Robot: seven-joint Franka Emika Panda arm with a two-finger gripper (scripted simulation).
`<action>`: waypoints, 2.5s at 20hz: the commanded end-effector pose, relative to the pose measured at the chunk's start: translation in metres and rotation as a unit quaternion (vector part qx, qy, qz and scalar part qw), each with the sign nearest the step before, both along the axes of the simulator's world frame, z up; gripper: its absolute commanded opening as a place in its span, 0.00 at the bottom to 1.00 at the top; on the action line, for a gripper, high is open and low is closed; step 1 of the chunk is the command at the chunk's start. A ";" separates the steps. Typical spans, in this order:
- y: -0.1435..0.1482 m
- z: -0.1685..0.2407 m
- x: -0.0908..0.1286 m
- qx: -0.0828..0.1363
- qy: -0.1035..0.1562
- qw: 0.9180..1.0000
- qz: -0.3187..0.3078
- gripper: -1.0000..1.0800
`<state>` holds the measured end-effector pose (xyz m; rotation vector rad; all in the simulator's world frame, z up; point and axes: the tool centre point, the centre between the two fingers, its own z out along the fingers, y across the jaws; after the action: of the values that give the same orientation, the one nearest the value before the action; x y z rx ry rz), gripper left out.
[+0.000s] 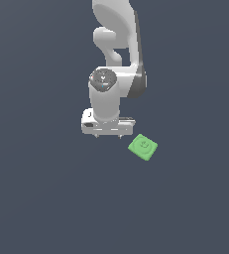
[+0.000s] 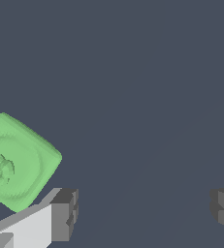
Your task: Pick up the object and move it to a goal position.
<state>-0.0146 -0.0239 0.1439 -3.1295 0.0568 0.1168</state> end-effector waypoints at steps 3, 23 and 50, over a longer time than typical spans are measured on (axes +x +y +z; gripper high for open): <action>0.000 0.000 0.000 0.000 0.000 1.000 0.000 0.96; -0.029 -0.003 -0.002 -0.001 0.010 0.999 -0.030 0.96; 0.063 -0.031 0.001 -0.014 -0.010 0.988 -0.156 0.96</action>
<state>-0.0132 0.0296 0.1158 -3.1053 0.5101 0.0897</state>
